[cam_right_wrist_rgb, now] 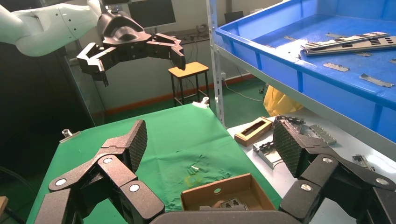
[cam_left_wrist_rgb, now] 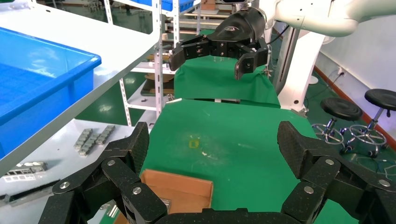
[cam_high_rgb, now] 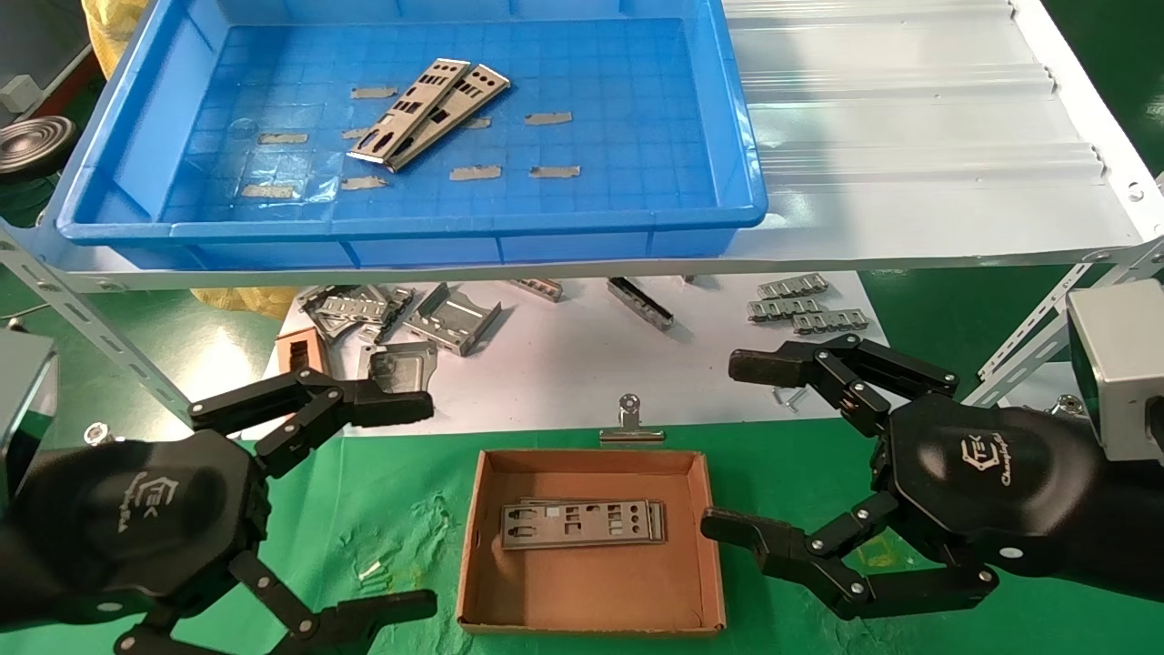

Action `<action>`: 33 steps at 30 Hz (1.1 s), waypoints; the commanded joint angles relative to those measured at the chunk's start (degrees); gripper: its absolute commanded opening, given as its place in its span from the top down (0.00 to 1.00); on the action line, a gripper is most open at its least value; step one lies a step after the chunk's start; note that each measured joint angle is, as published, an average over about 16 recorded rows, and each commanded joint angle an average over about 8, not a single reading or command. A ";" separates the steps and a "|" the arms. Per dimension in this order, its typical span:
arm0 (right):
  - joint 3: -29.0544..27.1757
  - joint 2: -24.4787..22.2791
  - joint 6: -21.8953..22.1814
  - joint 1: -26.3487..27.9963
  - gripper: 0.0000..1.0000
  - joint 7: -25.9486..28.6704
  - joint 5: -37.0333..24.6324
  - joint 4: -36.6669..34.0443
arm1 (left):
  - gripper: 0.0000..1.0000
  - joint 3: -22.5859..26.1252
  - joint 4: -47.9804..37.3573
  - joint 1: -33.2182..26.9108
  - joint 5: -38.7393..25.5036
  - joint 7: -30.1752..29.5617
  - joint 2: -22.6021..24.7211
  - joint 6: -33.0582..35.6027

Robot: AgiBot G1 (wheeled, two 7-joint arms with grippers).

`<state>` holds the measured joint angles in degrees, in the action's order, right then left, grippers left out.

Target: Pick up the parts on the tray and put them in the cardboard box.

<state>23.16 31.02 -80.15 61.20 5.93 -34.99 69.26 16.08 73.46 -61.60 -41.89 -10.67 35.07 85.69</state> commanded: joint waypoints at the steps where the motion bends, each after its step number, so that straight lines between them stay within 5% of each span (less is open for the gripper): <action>1: 0.00 0.00 0.00 0.00 0.00 0.00 0.00 0.00 | 0.00 0.00 -0.01 0.00 0.00 0.00 0.00 0.00; 33: 0.00 0.00 0.00 0.00 0.00 0.00 0.00 0.00 | 0.00 0.00 -0.01 -0.01 0.00 0.00 0.00 0.00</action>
<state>23.16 31.02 -80.15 61.20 5.93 -34.99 69.26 16.08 73.45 -61.60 -41.89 -10.67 35.08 85.69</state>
